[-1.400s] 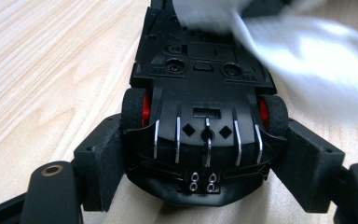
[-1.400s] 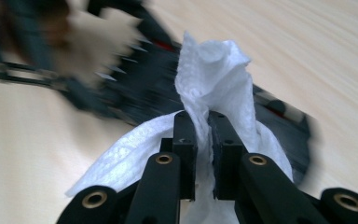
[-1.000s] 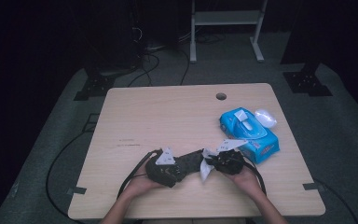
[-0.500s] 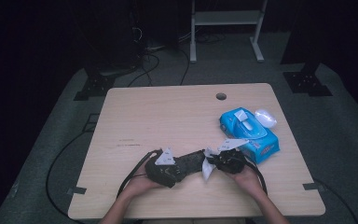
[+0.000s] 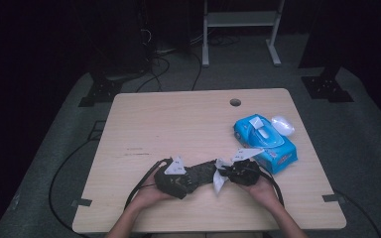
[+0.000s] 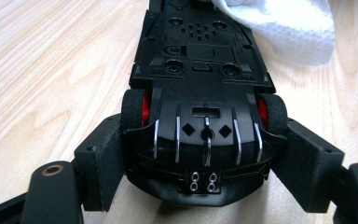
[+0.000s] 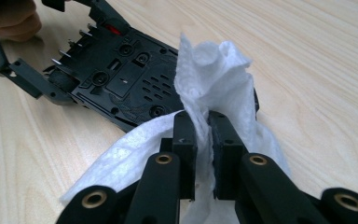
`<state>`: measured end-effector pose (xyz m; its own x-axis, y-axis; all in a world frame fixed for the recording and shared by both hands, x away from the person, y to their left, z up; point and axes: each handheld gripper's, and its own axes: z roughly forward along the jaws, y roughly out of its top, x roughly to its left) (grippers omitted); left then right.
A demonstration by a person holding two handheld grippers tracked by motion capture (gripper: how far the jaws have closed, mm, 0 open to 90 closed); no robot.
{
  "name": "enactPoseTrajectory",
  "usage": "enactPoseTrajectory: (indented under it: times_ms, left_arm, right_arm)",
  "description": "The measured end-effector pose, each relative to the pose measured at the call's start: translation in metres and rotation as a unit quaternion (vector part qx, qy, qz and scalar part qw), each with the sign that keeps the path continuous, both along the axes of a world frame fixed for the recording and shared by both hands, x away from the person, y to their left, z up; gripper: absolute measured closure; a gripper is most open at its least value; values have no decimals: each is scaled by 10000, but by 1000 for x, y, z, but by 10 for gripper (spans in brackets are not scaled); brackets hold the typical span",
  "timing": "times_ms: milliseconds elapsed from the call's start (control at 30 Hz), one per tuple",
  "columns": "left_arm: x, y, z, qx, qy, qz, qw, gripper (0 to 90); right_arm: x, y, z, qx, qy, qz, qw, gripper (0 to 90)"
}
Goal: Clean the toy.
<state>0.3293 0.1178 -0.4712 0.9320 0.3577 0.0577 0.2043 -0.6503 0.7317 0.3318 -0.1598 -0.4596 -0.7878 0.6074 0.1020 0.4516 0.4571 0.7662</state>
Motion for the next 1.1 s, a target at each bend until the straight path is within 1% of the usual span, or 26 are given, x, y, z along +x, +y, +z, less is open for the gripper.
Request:
enactPoseTrajectory:
  times_ms: [100,200,267,367,500,567,633,667,767,833,900,933,967,1033,1067,1100]
  left_arm:
    - [0,1,1,-20,34,10,10000,242]
    - [0,0,0,-55,37,22,10000,242]
    - [-1,0,0,-43,27,16,10000,242]
    - [-1,0,0,-2,2,15,10000,242]
    - [-1,0,0,6,-12,0,10000,242]
    - [-1,0,0,-1,-10,1,10000,242]
    - [-1,1,0,-61,27,0,10000,242]
    - [0,1,0,-68,36,-1,10000,242]
    - [-1,1,0,-45,25,-13,10000,242]
    - [-1,1,0,-45,28,-18,10000,242]
    - [-1,0,0,-9,-1,-51,10000,242]
    - [-2,0,0,-24,11,-73,10000,242]
    - [-2,0,0,-37,21,-113,9999,242]
    - [-4,-2,0,-45,1,-161,9999,242]
    - [-4,-2,0,-28,-19,-190,9998,243]
    - [-4,-2,0,-42,-8,-189,9998,242]
  right_arm:
    - [1,-2,0,4,28,-26,10000,816]
    - [4,-7,0,-214,-44,-194,9996,816]
    - [4,-9,-1,-205,5,-276,9994,816]
    - [2,-8,0,-230,-18,-284,9993,816]
    - [-3,2,2,-167,-33,-39,9998,815]
    - [-4,4,4,-220,-94,33,9997,815]
    - [-1,0,2,-197,-28,-8,9998,816]
    - [1,-3,1,-170,20,-86,9998,816]
    - [4,-9,0,-244,29,-234,9994,816]
    - [4,-11,0,-219,68,-257,9994,815]
    - [2,-8,1,-126,101,-185,9997,815]
    - [1,-6,2,-7,155,-108,9998,815]
    - [-1,-2,3,171,203,76,9996,814]
    - [-6,6,5,86,151,269,9995,812]
    - [-7,10,5,-21,71,343,9994,813]
    - [-8,10,6,-75,49,342,9994,812]
